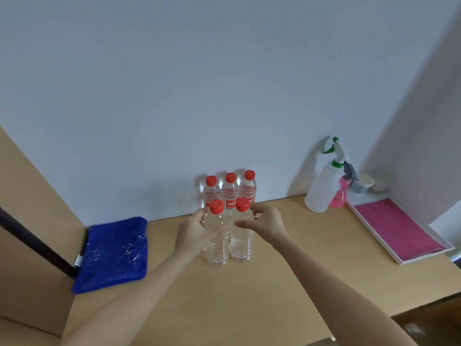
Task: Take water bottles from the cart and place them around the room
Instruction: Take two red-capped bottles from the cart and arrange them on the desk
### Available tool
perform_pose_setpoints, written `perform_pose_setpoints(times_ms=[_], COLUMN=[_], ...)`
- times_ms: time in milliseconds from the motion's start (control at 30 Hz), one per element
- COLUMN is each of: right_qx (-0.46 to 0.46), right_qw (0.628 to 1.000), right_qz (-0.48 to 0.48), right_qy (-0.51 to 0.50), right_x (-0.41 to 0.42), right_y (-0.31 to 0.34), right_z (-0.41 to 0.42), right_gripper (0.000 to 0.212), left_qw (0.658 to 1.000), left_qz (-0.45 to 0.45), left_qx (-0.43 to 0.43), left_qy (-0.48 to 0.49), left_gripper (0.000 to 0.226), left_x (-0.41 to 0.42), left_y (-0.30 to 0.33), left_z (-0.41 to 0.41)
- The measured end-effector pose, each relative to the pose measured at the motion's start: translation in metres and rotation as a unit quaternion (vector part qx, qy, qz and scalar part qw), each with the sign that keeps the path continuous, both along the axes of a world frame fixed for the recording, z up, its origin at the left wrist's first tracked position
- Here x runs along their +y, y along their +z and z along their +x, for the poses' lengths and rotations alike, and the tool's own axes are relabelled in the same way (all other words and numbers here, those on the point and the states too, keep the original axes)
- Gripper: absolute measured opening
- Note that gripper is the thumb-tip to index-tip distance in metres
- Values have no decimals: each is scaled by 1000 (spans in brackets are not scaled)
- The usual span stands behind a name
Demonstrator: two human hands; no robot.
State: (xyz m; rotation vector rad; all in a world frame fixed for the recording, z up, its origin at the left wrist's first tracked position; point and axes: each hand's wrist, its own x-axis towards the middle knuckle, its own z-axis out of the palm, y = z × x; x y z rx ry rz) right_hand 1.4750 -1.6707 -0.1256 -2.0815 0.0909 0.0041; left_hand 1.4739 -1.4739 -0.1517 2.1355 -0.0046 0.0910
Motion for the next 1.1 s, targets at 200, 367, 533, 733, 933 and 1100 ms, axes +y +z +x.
perform_pose_setpoints(times_ms=[200,367,533,733,933,1100], right_qx=[7,-1,-16,-10,24,97], right_qw=[1000,999,996,985,980,981], right_qz=[12,22,49,109,112,-4], right_qy=[19,33,68,130,163,168], right_x=[-3,-13,-15,-19,-32,-37], right_y=[-6,-10,-20,-28,-42,-78], right_z=[14,15,11,5,4,6], right_gripper=[47,45,47,54,67,69], left_qw=[1000,1000,1000,998,996,997], left_qz=[-9,15,-20,-54,-77,-61], left_qx=[-7,-3,5,-15,-38,37], left_qy=[1,-6,4,-12,-11,-2], left_gripper=[62,63,71,66,70,83], left_x=[1,-5,-6,-3,-11,-2], left_y=[-7,-9,-21,-30,-30,-67], left_z=[9,5,-1,-7,-13,-18])
